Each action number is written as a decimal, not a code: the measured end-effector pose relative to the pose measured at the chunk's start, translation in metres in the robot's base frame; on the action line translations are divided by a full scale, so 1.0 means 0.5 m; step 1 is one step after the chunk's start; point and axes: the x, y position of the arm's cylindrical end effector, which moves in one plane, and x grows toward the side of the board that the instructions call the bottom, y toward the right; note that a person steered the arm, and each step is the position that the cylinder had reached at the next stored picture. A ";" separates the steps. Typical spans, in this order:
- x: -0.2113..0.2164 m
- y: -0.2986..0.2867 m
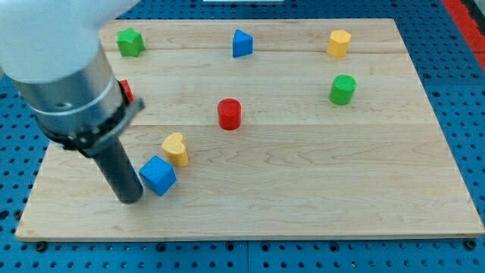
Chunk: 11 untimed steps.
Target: Move the blue cube towards the bottom left of the board
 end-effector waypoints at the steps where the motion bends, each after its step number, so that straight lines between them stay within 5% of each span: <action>1: 0.081 0.072; 3: -0.024 0.084; 5: -0.039 -0.109; 6: 0.044 -0.041; 8: -0.051 0.081; 11: -0.153 0.001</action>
